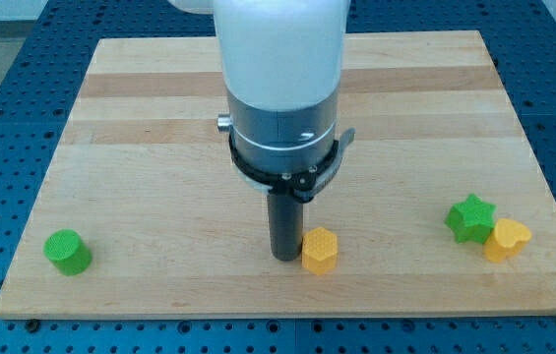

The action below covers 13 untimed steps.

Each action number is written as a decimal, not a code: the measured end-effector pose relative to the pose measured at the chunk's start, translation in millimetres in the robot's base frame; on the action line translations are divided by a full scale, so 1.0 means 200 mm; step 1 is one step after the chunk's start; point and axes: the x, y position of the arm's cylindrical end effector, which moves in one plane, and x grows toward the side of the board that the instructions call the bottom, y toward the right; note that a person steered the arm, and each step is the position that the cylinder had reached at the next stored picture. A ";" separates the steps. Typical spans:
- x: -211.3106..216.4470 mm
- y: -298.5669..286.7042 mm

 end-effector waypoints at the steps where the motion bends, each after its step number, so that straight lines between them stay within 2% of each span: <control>1: 0.05 0.03; 8: 0.06 0.79; 10: 0.26 0.58; 12: 0.26 0.45; 13: 0.26 0.19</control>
